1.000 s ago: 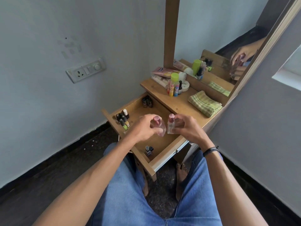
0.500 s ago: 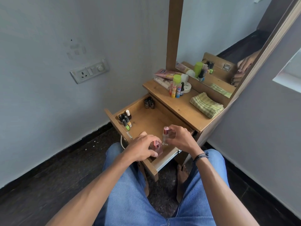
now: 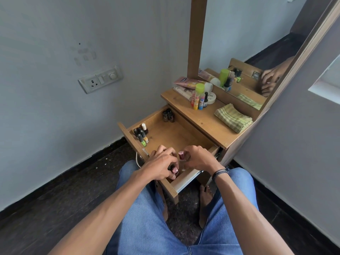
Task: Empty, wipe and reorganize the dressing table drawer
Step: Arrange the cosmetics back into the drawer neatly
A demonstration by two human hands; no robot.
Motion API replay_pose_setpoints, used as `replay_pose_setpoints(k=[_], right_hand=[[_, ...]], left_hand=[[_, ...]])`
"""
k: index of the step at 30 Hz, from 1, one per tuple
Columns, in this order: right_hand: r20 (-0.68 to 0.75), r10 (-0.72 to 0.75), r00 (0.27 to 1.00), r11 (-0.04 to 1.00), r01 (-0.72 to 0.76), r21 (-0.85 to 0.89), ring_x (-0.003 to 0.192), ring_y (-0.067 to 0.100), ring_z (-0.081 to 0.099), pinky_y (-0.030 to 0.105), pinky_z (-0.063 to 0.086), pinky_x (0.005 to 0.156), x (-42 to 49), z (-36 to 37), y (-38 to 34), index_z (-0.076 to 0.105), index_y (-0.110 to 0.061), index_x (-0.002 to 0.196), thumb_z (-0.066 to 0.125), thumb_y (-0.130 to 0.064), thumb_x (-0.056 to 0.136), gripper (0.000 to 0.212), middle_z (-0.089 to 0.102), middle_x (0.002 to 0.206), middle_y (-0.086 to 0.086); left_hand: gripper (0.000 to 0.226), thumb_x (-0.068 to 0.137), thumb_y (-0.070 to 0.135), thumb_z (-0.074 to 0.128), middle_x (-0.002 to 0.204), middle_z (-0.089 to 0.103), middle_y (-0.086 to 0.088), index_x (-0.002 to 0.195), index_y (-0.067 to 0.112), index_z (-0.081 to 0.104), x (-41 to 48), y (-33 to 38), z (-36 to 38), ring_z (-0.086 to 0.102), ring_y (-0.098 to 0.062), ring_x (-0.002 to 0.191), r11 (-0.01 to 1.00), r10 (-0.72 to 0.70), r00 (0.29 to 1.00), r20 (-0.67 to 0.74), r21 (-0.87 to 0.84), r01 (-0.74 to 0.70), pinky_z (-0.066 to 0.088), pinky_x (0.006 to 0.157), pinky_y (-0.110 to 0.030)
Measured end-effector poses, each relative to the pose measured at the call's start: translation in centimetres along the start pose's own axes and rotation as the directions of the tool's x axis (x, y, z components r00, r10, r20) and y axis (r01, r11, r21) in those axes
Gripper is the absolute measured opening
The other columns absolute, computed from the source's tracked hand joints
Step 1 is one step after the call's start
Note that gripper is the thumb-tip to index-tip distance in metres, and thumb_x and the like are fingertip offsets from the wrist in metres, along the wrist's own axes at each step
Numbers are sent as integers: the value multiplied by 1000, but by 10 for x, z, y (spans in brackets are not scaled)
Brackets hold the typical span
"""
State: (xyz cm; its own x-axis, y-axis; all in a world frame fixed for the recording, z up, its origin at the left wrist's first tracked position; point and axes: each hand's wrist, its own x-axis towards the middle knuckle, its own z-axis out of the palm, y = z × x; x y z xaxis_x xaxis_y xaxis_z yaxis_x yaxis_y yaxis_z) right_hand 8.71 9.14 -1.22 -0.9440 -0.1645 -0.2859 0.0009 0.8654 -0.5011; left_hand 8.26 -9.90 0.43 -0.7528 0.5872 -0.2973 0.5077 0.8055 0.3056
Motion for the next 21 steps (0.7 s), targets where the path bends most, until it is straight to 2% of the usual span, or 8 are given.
replay_pose_setpoints(k=[5, 9, 11, 14, 17, 19, 21], right_hand=[[-1, 22, 1000, 999, -22, -43, 80, 23, 61, 31, 46, 67, 2, 8, -6, 62, -17, 105, 81, -29, 78, 35, 66, 91, 2], [23, 40, 999, 996, -38, -77, 82, 23, 64, 32, 54, 72, 4, 11, -7, 63, -16, 111, 80, -31, 81, 38, 70, 99, 4], [84, 47, 995, 995, -39, -87, 85, 22, 66, 35, 58, 77, 5, 8, -6, 64, -17, 113, 78, -35, 83, 38, 72, 102, 4], [219, 51, 974, 991, -23, -129, 89, 23, 67, 34, 56, 77, 7, 2, -7, 66, -19, 115, 71, -40, 86, 36, 73, 105, 4], [349, 56, 936, 980, 16, -200, 93, 25, 64, 35, 51, 76, 10, -3, -8, 67, -19, 110, 61, -35, 89, 27, 71, 105, 4], [411, 78, 908, 965, 35, -261, 97, 26, 64, 38, 53, 81, 10, -5, -11, 68, -13, 110, 56, -33, 91, 30, 70, 106, 5], [441, 87, 893, 950, 59, -308, 101, 26, 64, 41, 53, 88, 10, -7, -12, 69, -10, 118, 53, -31, 93, 36, 70, 113, 5]], left_hand=[[28, 77, 39, 83, 137, 41, 15, 101, 32, 69, 1, -2, -1, 28, -13, 129, 1000, 18, 1000, -3, 5, -18, 29, 105, -37], [34, 77, 39, 84, 137, 40, 16, 106, 34, 68, -1, -6, 0, 28, -12, 129, 1000, 13, 1000, 17, -14, -12, 31, 106, -38], [39, 78, 33, 84, 134, 41, 17, 112, 34, 66, -2, -9, -2, 29, -10, 127, 997, -1, 1000, 25, -81, 3, 33, 107, -37], [51, 82, 16, 79, 135, 44, 16, 127, 33, 59, -4, -16, -6, 33, -10, 127, 978, -76, 996, 55, -189, 85, 35, 108, -36], [63, 86, 5, 63, 144, 46, 9, 141, 34, 50, -4, -18, -13, 33, -17, 136, 970, -162, 980, 118, -165, 181, 35, 108, -38], [65, 91, 5, 55, 145, 48, 1, 148, 33, 45, -3, -17, -15, 30, -22, 141, 967, -204, 963, 177, -118, 227, 28, 111, -41], [64, 94, 4, 48, 143, 51, -2, 150, 34, 43, 0, -16, -12, 32, -20, 141, 971, -216, 952, 218, -53, 233, 18, 116, -39]])
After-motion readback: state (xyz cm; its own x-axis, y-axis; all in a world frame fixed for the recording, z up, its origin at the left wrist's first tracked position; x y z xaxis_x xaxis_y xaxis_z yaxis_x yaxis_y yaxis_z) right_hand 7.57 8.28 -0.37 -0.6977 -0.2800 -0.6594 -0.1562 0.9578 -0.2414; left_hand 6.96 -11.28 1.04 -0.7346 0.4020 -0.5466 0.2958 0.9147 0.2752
